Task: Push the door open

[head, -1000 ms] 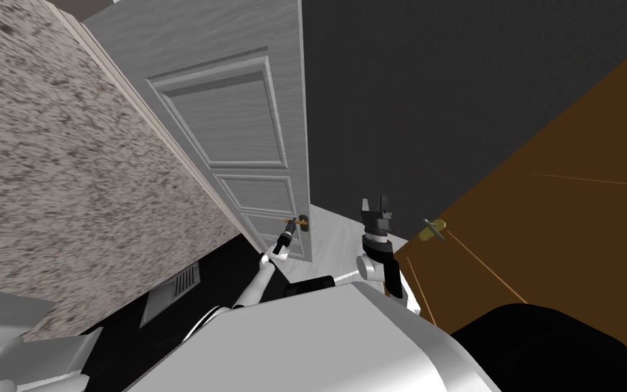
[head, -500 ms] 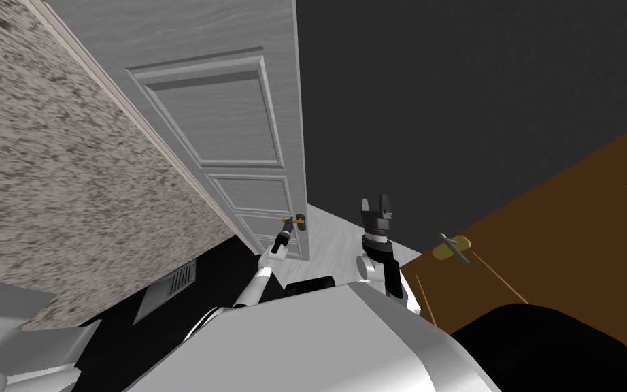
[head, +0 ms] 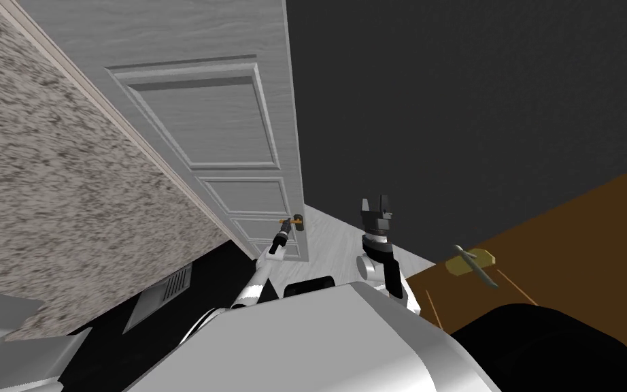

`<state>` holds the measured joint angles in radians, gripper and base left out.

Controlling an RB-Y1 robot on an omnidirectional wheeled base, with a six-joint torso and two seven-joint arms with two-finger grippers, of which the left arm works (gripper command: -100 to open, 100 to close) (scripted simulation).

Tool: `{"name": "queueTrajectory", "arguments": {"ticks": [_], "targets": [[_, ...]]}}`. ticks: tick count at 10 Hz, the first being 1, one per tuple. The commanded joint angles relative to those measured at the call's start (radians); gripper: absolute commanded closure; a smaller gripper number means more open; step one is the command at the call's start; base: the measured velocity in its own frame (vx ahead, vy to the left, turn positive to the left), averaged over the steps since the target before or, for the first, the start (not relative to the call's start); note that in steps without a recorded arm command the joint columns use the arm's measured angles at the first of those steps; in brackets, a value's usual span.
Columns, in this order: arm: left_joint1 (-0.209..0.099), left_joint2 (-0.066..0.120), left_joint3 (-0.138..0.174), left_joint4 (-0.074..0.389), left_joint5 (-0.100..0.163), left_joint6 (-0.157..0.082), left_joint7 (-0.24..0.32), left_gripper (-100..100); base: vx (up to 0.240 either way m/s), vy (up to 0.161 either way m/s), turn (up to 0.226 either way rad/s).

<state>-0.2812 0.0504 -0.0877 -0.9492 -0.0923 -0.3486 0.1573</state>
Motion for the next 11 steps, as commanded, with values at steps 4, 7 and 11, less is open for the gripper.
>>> {"name": "queueTrajectory", "arguments": {"ticks": [4,7,11], "targets": [[-0.006,0.029,0.063,-0.010,0.013,0.002,-0.017,100,0.201,-0.151,0.085],[-0.008,0.037,0.101,-0.004,0.021,0.001,-0.028,100,0.177,-0.139,0.067],[-0.010,0.043,0.155,0.006,0.033,-0.001,-0.045,100,0.136,-0.146,0.084]]}}
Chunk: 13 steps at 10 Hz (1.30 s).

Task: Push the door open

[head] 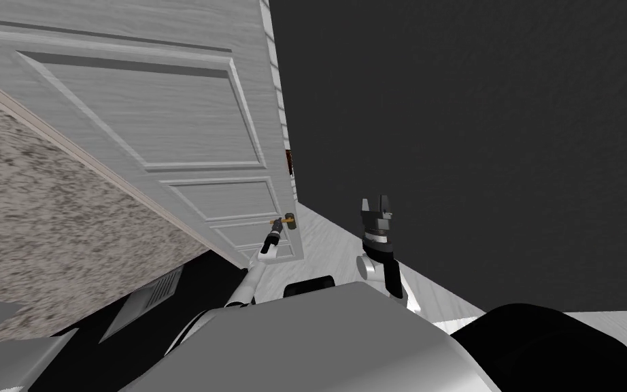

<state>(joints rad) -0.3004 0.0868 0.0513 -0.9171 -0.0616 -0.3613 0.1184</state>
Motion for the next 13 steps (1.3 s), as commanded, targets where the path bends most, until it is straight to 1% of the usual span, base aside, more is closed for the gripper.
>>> {"name": "queueTrajectory", "arguments": {"ticks": [1,2,7,11,12,13], "targets": [[0.008,0.008,0.031,-0.024,0.005,0.011,-0.011,100,0.173,-0.150,0.106],[0.008,0.008,0.039,-0.023,0.007,0.011,-0.013,100,0.174,-0.144,0.080],[0.004,0.006,0.104,-0.012,0.020,0.008,-0.032,100,0.168,-0.153,0.090],[0.002,0.001,0.140,-0.006,0.028,0.007,-0.043,100,0.158,-0.108,0.062],[0.007,0.007,0.139,-0.007,0.028,0.009,-0.041,100,0.053,-0.039,0.046],[0.006,0.013,0.158,-0.006,0.032,0.007,-0.046,100,0.102,-0.036,0.060]]}}
